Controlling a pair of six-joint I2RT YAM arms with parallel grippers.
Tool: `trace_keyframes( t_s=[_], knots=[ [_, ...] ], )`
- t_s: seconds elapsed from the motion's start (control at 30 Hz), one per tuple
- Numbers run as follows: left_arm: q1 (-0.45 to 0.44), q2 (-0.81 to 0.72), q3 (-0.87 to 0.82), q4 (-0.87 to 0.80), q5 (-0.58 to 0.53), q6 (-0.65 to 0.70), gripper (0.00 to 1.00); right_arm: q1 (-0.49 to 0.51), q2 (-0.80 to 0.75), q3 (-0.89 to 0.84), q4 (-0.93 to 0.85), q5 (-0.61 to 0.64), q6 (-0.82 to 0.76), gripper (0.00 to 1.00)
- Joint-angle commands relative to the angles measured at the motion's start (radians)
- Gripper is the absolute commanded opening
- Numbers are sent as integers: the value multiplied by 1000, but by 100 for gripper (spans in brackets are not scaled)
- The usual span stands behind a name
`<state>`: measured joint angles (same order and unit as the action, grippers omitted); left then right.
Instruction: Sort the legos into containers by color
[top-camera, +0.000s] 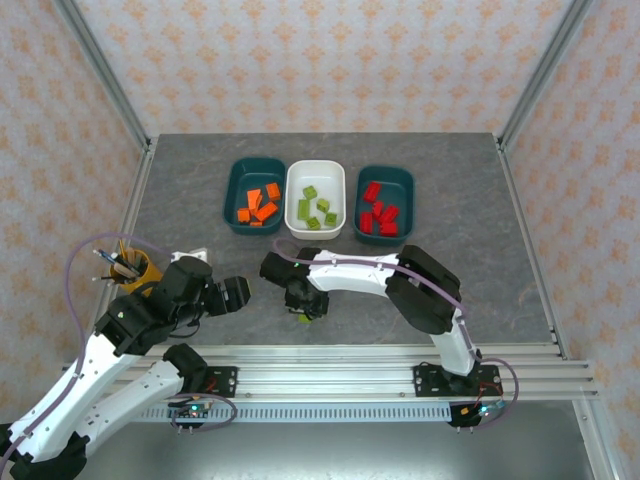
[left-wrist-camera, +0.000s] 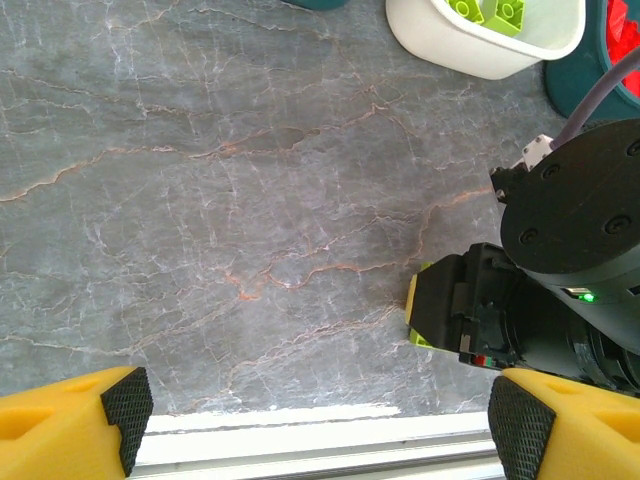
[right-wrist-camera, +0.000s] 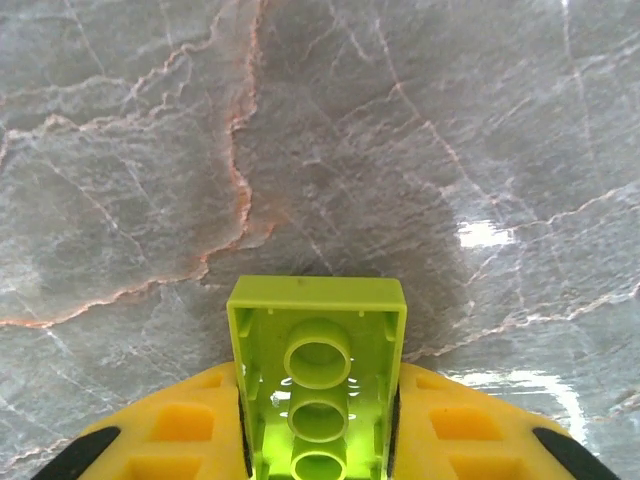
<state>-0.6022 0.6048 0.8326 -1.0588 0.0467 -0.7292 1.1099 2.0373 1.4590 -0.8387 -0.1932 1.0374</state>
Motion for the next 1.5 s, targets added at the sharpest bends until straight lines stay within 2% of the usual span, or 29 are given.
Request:
trace_keyframes(
  t_s=[0.0, 0.17, 0.37, 0.43, 0.6, 0.7, 0.87, 1.1, 1.23, 1.47],
  knots=[
    [-2, 9, -10, 13, 12, -1, 90, -4, -10, 7, 25, 77, -14, 27],
    [-2, 83, 34, 82, 41, -6, 90, -49, -83, 80, -75, 150, -95, 27],
    [11, 313, 186, 188, 61, -20, 91, -191, -100, 260, -188, 201, -286, 27],
    [39, 393, 241, 223, 87, -26, 91, -251, -64, 336, -208, 194, -347, 27],
    [183, 568, 324, 338, 171, -36, 91, -384, 101, 580, -243, 180, -493, 27],
    [257, 670, 382, 391, 203, -32, 91, -433, 231, 766, -269, 195, -573, 27],
    [314, 817, 482, 440, 219, -11, 91, -486, 404, 1002, -282, 227, -635, 27],
    [336, 910, 521, 500, 235, -11, 91, -523, 514, 1081, -160, 238, -720, 29],
    [337, 916, 510, 497, 235, 2, 91, -528, 600, 1175, -201, 243, -718, 29],
    [336, 902, 481, 498, 243, 0, 91, -539, 631, 1170, -169, 234, -691, 32]
  ],
)
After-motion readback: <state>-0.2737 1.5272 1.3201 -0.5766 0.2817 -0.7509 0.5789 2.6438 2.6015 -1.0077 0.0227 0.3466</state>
